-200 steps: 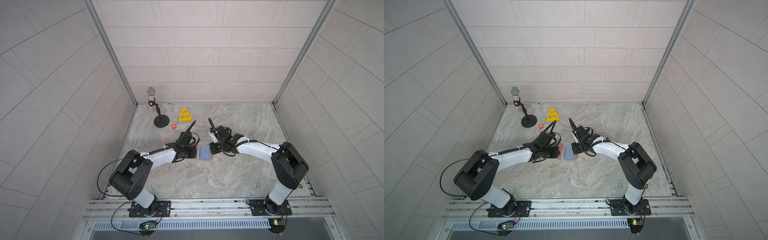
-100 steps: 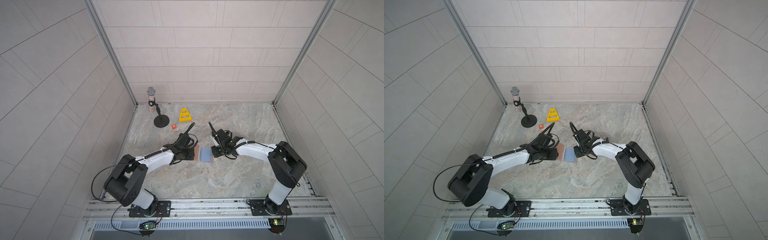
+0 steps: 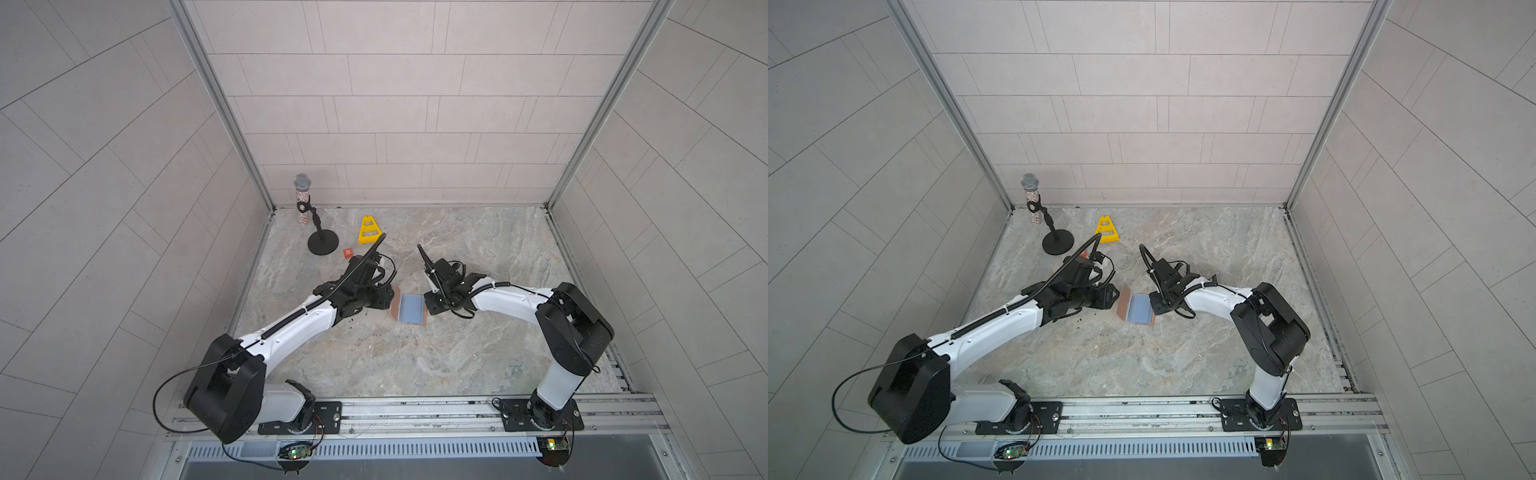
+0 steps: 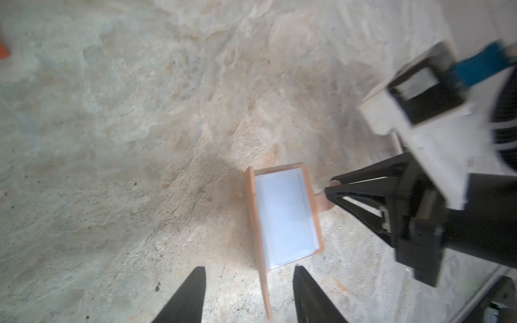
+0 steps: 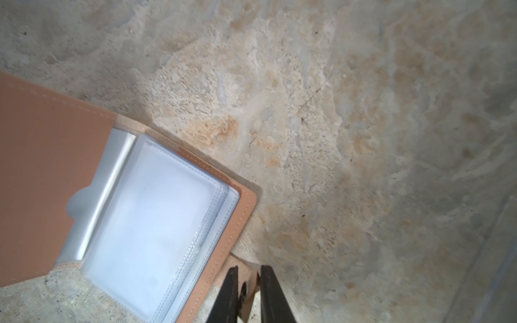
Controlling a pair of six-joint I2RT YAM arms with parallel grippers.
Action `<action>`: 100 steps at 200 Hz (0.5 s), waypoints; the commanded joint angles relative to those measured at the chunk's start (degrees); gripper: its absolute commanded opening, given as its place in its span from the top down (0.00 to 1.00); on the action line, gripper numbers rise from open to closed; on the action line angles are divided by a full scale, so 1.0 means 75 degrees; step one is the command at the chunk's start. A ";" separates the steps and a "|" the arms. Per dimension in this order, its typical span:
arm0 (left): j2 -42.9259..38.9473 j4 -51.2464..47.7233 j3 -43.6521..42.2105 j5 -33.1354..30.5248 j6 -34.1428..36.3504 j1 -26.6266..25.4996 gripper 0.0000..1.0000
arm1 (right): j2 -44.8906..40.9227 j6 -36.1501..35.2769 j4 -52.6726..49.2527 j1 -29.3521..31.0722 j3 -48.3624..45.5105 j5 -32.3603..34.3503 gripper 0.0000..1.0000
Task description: Put the credit cards into the card holder
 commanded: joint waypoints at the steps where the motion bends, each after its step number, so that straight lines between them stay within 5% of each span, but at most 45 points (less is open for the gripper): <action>1: -0.0145 0.0419 0.0158 0.0875 0.0132 -0.0046 0.46 | -0.0098 0.0004 -0.0130 0.0014 0.0032 0.0128 0.84; 39: 0.0469 0.1543 0.0041 0.2061 -0.0555 -0.0047 0.52 | -0.0100 0.0036 -0.0071 0.0014 0.0011 0.0066 0.89; 79: 0.1460 0.1815 0.0134 0.1926 -0.0964 -0.0042 0.63 | -0.0192 0.0027 -0.0081 0.0014 -0.0048 0.0147 0.89; 100: 0.1796 0.1041 0.0334 0.1152 -0.0769 -0.0043 0.66 | -0.0257 -0.0005 -0.0140 0.0014 -0.0071 0.0260 0.89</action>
